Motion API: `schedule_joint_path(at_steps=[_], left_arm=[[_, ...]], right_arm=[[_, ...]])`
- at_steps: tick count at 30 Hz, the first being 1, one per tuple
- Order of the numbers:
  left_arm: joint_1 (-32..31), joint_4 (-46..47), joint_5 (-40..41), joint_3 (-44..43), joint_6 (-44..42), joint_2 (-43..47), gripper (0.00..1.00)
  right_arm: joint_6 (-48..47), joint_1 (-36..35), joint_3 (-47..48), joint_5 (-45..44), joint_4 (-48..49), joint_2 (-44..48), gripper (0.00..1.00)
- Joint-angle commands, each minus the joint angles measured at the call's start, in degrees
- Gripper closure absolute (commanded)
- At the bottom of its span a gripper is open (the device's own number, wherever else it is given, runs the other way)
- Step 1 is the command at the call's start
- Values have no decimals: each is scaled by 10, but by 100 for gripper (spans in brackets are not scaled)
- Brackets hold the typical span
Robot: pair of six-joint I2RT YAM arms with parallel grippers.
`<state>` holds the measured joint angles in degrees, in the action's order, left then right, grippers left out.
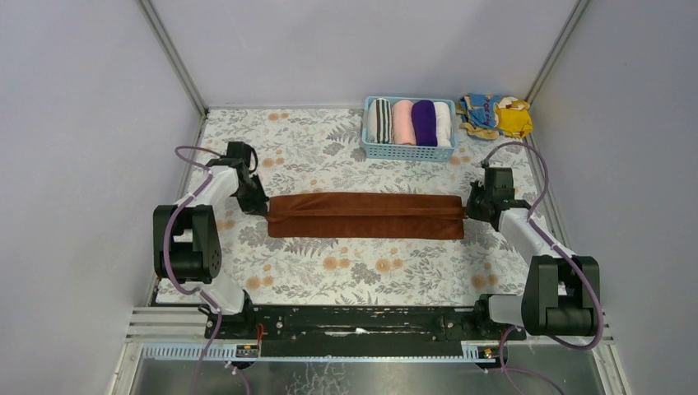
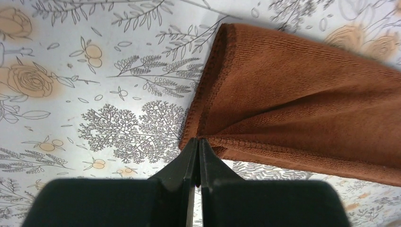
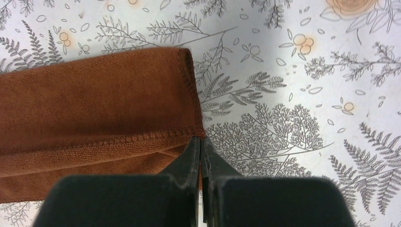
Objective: Roll the towels
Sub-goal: Fold the towel at the center of the board.
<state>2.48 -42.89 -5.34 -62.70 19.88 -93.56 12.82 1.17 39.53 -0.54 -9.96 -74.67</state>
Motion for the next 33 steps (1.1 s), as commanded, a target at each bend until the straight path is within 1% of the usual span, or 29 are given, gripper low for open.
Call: schedule_joint_path(at_steps=[1, 7, 12, 16, 21, 24, 30, 32, 33], left_arm=[[7, 29, 38, 21, 7, 24, 100], [-7, 31, 45, 32, 6, 23, 100], [-28, 25, 82, 28, 5, 15, 100], [-44, 15, 120, 8, 4, 20, 100], [-60, 10, 144, -2, 2, 23, 100], [-65, 10, 152, 6, 4, 17, 100], [-74, 6, 149, 19, 8, -4, 100], [-78, 5, 150, 22, 9, -3, 97], [-80, 4, 150, 23, 11, 0, 93]], right_arm=[[25, 4, -14, -65, 17, 35, 100], [39, 4, -31, -67, 15, 46, 100], [44, 4, -46, -73, 11, 60, 100], [45, 4, -48, -67, 2, 76, 100], [51, 4, -49, -60, -14, 82, 100], [52, 5, -44, -58, -27, 77, 100], [53, 4, -26, -50, -59, 32, 98], [55, 4, -24, -41, -66, 22, 96], [56, 4, -24, -36, -68, 20, 93]])
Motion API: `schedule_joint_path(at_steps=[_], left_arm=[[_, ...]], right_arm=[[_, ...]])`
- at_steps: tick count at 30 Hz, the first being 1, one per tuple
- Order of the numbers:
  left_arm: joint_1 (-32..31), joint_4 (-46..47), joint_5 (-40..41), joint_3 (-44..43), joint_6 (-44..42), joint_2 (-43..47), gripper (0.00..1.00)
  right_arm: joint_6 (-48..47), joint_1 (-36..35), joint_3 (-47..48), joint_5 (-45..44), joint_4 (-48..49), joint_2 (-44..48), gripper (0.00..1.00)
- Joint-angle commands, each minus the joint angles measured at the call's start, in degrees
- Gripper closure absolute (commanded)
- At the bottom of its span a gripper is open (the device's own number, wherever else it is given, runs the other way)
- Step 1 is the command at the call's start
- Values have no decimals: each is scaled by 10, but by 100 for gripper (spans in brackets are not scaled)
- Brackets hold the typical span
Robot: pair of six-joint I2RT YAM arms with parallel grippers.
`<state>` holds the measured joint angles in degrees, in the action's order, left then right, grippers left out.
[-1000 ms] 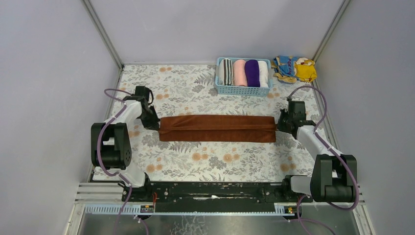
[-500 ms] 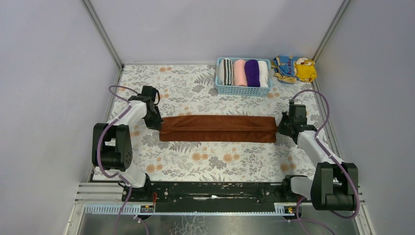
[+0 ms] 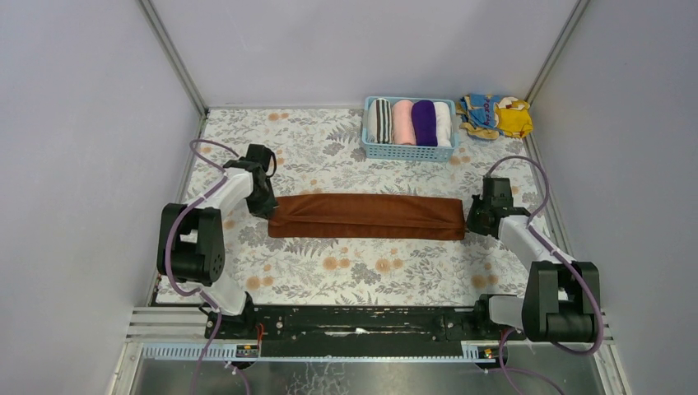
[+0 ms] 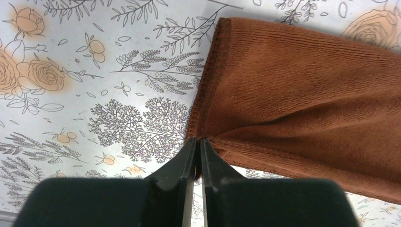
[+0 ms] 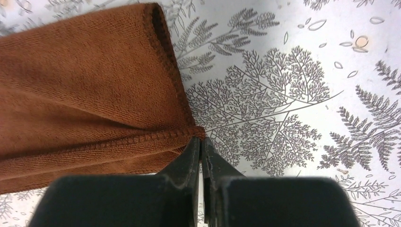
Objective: Roll the towels
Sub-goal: Fold the towel at the center of the board.
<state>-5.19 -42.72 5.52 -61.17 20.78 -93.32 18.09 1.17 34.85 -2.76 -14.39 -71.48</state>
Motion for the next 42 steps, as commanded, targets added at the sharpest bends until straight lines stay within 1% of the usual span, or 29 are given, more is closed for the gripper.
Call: schedule_joint_path(at_steps=[1, 3, 7, 13, 16, 18, 22, 27, 30, 34, 37, 42], left_arm=[[-5, 2, 39, 8, 3, 3, 90], [-7, -2, 36, 11, 8, 9, 78], [-7, -13, 16, 17, 21, 40, 60], [-7, -31, -19, 33, 77, 136, 50], [-7, -31, -30, 53, 126, 175, 42], [-6, -24, -32, 70, 151, 198, 39], [7, -19, -40, 99, 194, 221, 32], [71, 5, -78, 162, 236, 255, 31], [101, 34, -120, 198, 257, 273, 35], [105, 82, -169, 232, 304, 272, 43], [105, 122, -189, 255, 349, 272, 48], [105, 144, -157, 268, 378, 271, 49]], right_arm=[[4, 4, 23, -11, -25, -13, 90], [4, 4, 24, -10, -31, -11, 82], [3, 4, 33, -1, -55, 13, 68], [2, 4, 33, 56, -84, 94, 46], [10, 4, 16, 87, -71, 129, 43], [11, 4, 8, 95, -58, 142, 40], [19, 4, 12, 97, -55, 141, 35], [44, 4, 4, 80, -56, 139, 32], [56, 4, -6, 63, -52, 147, 32], [72, 4, -19, 73, -35, 151, 32], [75, 4, -23, 86, -25, 146, 32], [70, 4, -25, 92, -21, 144, 32]])
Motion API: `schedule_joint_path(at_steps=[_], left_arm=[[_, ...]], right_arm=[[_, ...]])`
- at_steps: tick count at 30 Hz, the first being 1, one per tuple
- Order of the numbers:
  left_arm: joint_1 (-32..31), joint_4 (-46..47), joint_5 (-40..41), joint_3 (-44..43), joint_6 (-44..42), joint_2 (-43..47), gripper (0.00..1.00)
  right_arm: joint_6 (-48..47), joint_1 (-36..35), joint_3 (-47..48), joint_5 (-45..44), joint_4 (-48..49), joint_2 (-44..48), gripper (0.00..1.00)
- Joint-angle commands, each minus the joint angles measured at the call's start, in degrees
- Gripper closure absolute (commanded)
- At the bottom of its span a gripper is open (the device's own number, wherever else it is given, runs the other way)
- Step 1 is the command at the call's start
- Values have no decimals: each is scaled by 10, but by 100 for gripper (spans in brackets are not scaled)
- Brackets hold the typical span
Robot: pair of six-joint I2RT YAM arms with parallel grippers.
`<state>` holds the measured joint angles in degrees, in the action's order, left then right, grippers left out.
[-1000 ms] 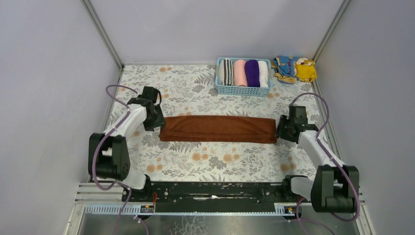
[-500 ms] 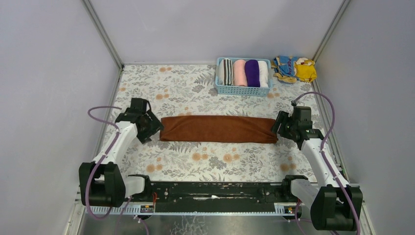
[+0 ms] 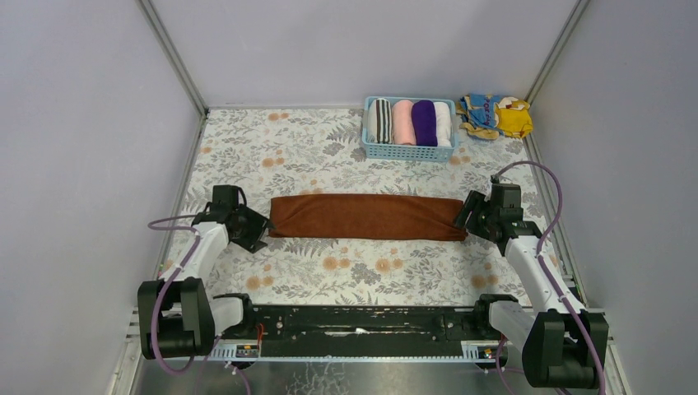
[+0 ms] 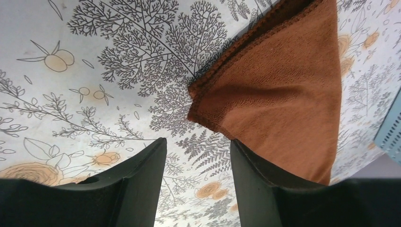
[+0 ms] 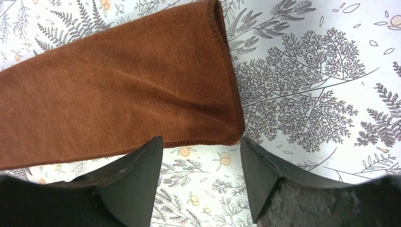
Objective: Roll the towels
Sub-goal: Fold the towel at the center of the board.
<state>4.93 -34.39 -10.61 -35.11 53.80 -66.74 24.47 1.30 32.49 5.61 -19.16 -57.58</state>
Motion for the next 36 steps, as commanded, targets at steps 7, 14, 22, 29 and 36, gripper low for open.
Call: schedule_joint_path(at_steps=[7, 14, 22, 29, 36], left_arm=[[4, 111, 9, 17, 70, -24, 58], [3, 121, 17, 23, 71, -54, 59], [4, 120, 10, 36, 79, -44, 62], [3, 105, 14, 46, 82, -7, 63], [4, 99, 28, 41, 74, 1, 63]], right_arm=[[4, 3, -2, 7, 27, -1, 32], [3, 3, -3, 12, 33, -6, 32], [3, 3, 8, 21, 21, -13, 32], [52, 3, 29, -50, -35, -34, 31], [164, 3, 17, -88, -54, -21, 32]])
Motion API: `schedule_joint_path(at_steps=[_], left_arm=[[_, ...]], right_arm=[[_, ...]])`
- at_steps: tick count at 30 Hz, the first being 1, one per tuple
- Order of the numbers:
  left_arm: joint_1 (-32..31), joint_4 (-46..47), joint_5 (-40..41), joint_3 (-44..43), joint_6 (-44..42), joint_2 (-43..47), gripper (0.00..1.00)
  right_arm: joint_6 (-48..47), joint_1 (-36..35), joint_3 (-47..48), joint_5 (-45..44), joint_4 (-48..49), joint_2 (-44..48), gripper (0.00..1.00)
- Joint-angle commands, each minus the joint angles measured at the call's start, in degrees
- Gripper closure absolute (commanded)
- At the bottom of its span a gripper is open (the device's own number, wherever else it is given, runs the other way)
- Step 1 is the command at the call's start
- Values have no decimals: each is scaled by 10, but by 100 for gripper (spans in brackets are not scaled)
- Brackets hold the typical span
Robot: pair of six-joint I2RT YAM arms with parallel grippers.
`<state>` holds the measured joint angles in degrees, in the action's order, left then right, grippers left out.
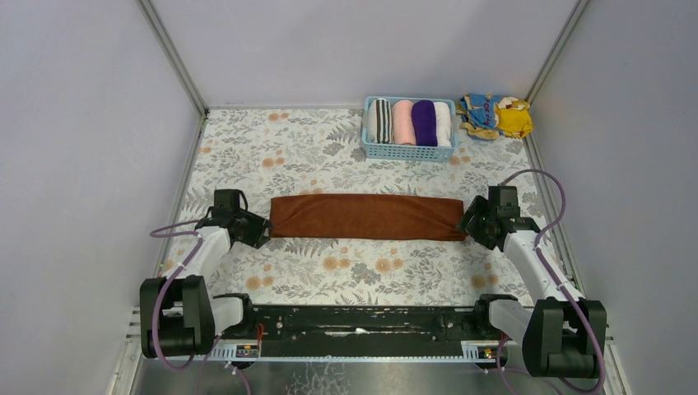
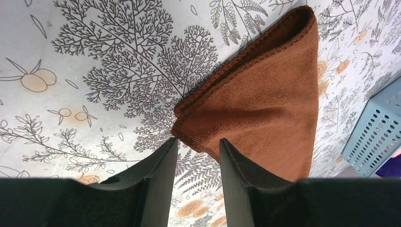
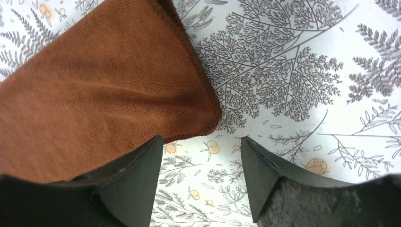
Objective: Roll the towels
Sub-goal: Fold the towel at the center of the board.
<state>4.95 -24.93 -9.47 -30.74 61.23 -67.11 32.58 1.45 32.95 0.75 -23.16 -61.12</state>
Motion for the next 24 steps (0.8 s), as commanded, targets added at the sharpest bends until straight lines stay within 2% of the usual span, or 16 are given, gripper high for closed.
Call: schedule_joint_path(at_steps=[1, 9, 24], left_arm=[[4, 6, 16, -3, -1, 3, 63], [3, 8, 20, -2, -8, 4, 63], [4, 10, 27, 1, -19, 18, 63]], right_arm=[[100, 2, 11, -44, -13, 15, 33], [201, 1, 11, -54, -6, -10, 37], [217, 1, 1, -45, 18, -90, 43]])
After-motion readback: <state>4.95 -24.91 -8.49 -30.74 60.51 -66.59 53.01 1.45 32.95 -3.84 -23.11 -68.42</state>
